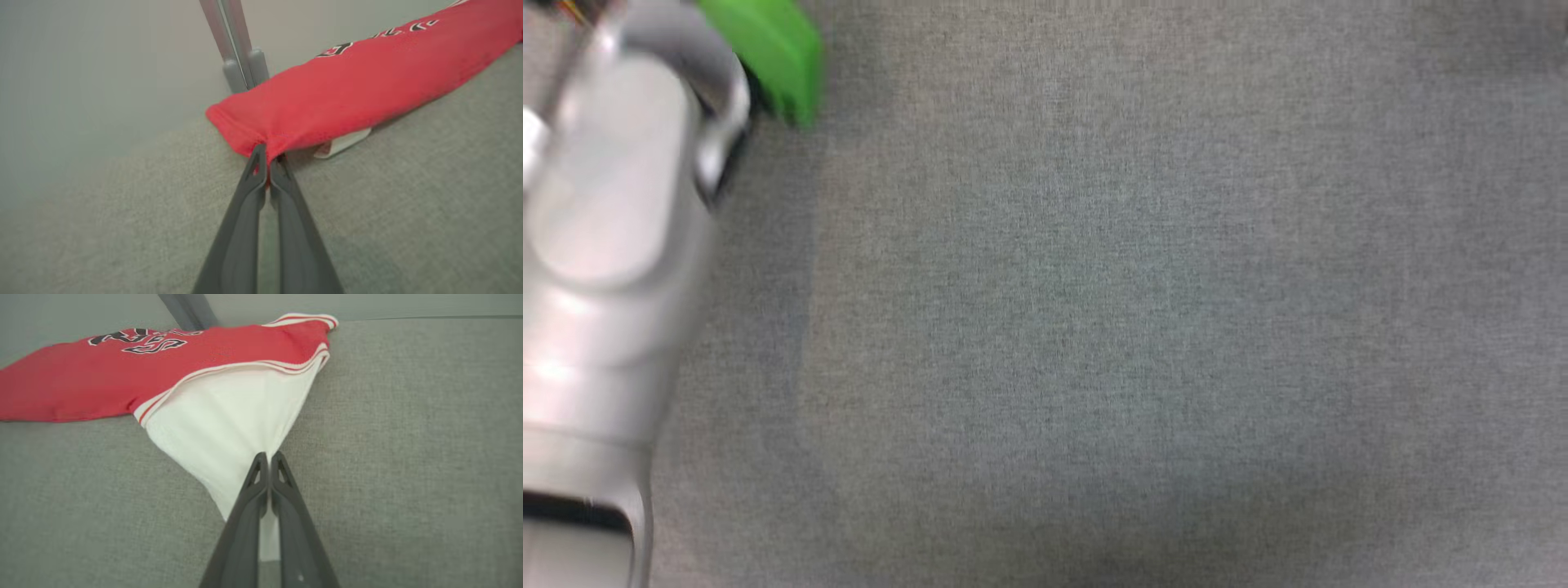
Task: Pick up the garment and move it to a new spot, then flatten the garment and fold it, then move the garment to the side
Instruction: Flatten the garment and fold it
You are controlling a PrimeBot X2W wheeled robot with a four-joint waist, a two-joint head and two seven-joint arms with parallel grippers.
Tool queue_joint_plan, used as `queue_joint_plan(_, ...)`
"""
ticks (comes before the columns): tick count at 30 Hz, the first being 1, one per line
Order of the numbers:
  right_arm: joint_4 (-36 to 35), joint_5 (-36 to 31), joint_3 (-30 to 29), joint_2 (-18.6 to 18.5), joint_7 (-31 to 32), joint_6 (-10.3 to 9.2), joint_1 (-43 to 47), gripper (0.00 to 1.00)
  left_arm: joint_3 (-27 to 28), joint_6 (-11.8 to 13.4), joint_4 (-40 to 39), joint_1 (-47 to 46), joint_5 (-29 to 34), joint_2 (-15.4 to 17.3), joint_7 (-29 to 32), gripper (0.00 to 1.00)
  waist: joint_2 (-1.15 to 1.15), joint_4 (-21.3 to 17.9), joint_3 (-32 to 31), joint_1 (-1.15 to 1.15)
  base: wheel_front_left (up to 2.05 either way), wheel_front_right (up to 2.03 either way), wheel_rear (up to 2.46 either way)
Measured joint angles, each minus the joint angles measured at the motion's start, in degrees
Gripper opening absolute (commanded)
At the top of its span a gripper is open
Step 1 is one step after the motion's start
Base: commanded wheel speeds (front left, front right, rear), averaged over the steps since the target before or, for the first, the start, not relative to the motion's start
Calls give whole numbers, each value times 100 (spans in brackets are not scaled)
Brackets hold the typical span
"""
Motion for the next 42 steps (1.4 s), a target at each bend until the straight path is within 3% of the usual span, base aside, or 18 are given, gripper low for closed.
queue_joint_plan(5,-1131,495,-192,-323,644,3,1734,0,-302,1,-956,1494,-516,491,438,0,0,13,-460,0,0,0,0)
queue_joint_plan(8,-1818,680,-424,-442,907,4,2852,0,-256,204,-1884,2679,-838,794,759,0,0,4,-819,0,0,0,0)
queue_joint_plan(11,-2396,732,-846,-393,1003,4,3986,0,-220,716,-3030,3986,-1009,1118,1043,0,0,-20,-1188,0,0,0,0)
queue_joint_plan(16,-3278,888,-1473,213,1045,1,6055,0,-192,1634,-4801,6091,-1248,1483,1349,0,0,-65,-1733,-1,0,0,0)
queue_joint_plan(21,-3831,888,-1582,598,959,1,7473,0,-293,2119,-5839,7281,-1446,1627,1538,0,0,-81,-2029,-1,0,0,0)
queue_joint_plan(26,-4129,821,-1628,164,1082,1,7426,0,-338,2123,-6270,7401,-1465,1805,1768,0,0,-116,-1988,-1,0,0,0)
queue_joint_plan(33,-3976,1080,-1574,-682,2053,1,5985,0,-222,1786,-6319,6285,-1686,1808,2340,0,0,-36,-1775,-1,0,0,0)
queue_joint_plan(42,-3211,1256,-1100,-856,3134,1,4287,0,-323,1238,-5662,4873,-1884,1761,3249,0,0,124,-1374,-1,0,0,0)
